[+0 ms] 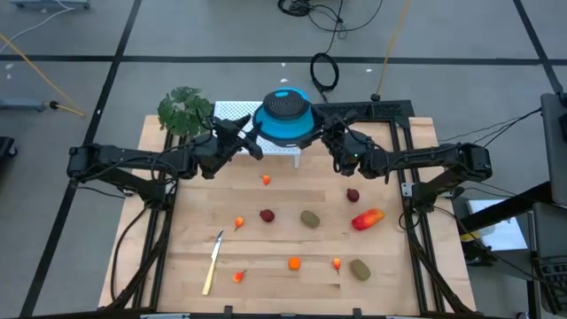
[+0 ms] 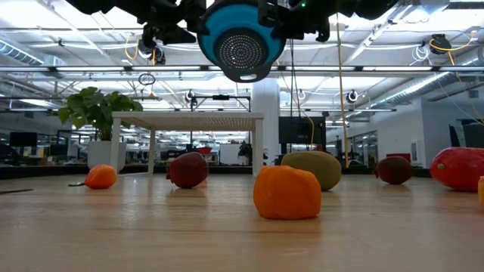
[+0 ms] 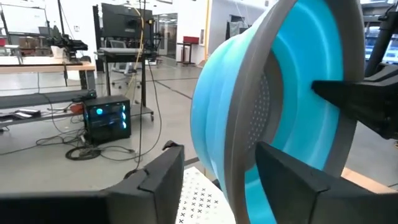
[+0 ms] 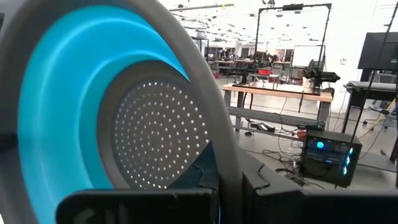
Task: Pick & Place Fruit
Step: Put the blue strainer bowl on the shelf
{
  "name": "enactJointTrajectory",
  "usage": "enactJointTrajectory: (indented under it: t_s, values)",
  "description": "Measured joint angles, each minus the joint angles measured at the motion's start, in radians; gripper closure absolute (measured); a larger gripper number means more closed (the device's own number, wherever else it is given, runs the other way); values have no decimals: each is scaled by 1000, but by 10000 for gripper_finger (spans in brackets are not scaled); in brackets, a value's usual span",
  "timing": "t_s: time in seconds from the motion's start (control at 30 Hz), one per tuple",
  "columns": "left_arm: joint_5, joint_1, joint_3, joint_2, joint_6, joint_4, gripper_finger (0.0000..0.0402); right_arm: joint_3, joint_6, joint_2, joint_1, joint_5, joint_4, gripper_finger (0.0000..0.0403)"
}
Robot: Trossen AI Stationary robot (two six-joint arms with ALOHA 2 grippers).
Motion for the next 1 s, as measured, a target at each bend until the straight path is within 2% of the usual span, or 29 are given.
enactJointTrajectory:
  t_s: [0.13, 0.27, 0.33, 0.5, 0.63, 0.73, 0.87, 1.0]
  values:
    - [6, 0, 0, 0, -8, -3, 287, 0, 11, 0, 1, -3, 0, 401]
    - [77, 14, -1, 0, -13, -4, 364, 0, 11, 0, 11, 0, 0, 400]
    - [93, 23, -1, 0, -29, -3, 388, 0, 12, -1, 16, -1, 0, 401]
    - [107, 38, -1, 0, -61, -14, 383, 0, 11, -1, 25, 2, -1, 400]
    - [119, 38, -1, -1, -59, -18, 394, 0, 12, -2, 25, 0, -4, 395]
    - [116, 38, -1, -2, -69, -41, 395, 0, 0, -2, 25, -28, -11, 385]
    - [106, 38, -1, -2, -129, -66, 395, 0, -74, -13, 24, -78, -37, 362]
    - [107, 37, -1, -5, -168, -102, 396, 0, -98, -27, 24, -88, -74, 319]
